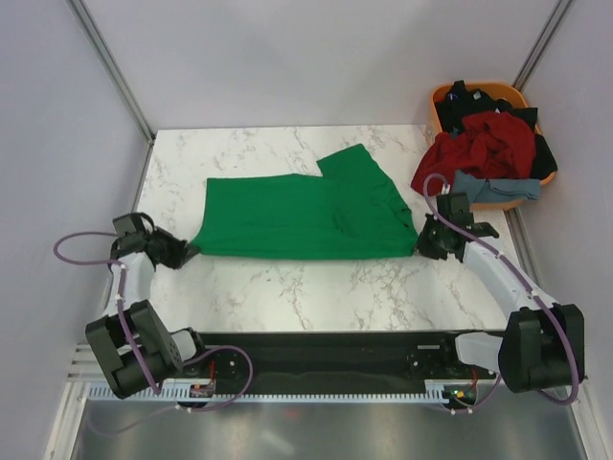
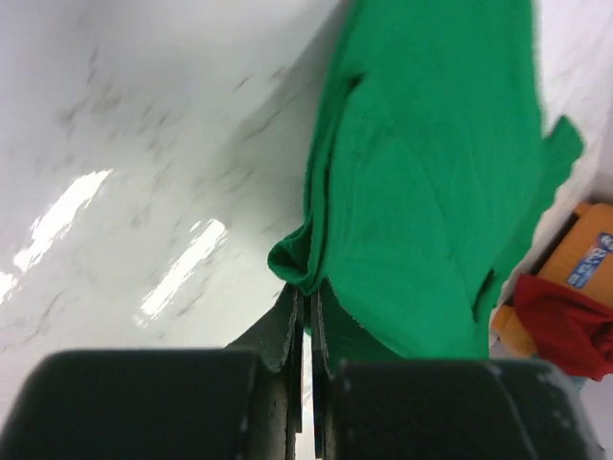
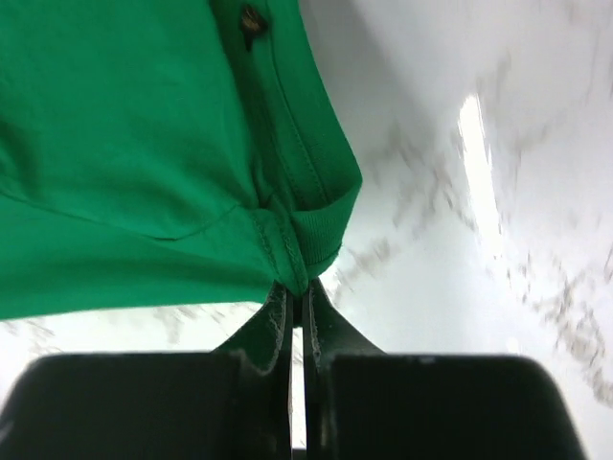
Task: Fold and stack the t-shirts
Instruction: Fold the tshirt
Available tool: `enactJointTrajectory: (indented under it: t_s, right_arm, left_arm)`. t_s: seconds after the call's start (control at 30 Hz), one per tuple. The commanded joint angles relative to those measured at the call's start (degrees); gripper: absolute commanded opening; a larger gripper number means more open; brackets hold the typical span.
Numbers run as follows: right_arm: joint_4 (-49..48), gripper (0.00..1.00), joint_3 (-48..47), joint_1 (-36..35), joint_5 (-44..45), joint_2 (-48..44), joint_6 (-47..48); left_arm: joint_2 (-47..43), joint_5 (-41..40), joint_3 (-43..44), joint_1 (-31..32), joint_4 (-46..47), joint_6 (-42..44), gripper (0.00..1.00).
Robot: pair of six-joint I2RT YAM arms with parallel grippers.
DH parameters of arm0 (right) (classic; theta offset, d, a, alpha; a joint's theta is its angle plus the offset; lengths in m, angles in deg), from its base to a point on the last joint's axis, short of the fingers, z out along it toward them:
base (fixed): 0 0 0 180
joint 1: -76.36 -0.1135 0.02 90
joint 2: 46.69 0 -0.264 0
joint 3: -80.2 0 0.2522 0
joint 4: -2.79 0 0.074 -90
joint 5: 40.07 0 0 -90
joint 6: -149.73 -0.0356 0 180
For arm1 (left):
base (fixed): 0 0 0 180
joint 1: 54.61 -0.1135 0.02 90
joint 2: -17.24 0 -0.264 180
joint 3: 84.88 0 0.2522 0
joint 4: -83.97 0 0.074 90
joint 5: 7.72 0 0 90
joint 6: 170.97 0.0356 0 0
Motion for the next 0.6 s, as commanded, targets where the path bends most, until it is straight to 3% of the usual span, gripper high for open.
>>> enactJointTrajectory:
  t_s: [0.0,0.2,0.23,0.27,0.3,0.33,0.37,0.4,0.57]
  right_arm:
    - [2.4,0.0,8.0,0.5,-1.3,-4.5,-3.1]
    - [6.3,0.0,14.3,-1.2,-2.7,-15.0,-9.4]
    - [6.8,0.04,14.4,-1.3,-2.9,-16.8,-11.9]
    - [7.6,0.16,14.6,-1.3,-3.3,-17.8,-12.7]
    - [8.0,0.5,14.6,-1.4,-3.1,-18.7,-13.4]
    - [8.5,0.66,14.7,-1.3,-2.9,-20.3,-14.2]
    - [9.9,0.78,14.6,-1.3,-2.5,-21.0,-14.6]
    - [10.7,0.9,14.4,-1.4,-2.3,-21.6,-14.8]
    - [13.8,0.95,5.2,-1.5,0.1,-27.5,-12.2]
  left_arm:
    - [-4.2,2.1,-7.9,-1.3,-3.4,0.6,0.02]
    - [-16.4,2.2,-14.1,-1.9,-5.7,-6.3,0.07]
    - [-17.8,2.2,-14.1,-1.9,-6.2,-6.8,0.09]
    - [-19.9,2.0,-13.8,-1.9,-6.9,-7.3,0.13]
    - [-20.7,2.1,-13.5,-2.0,-8.8,-7.4,0.21]
    - [-21.3,2.0,-12.2,-1.9,-9.9,-7.2,0.63]
    - [-21.8,1.9,-11.1,-2.0,-11.7,-6.1,0.94]
    - [-23.0,0.4,-10.0,-2.0,-15.0,-5.4,1.0]
    - [-27.0,-2.1,-2.5,-2.1,-19.2,0.1,1.0]
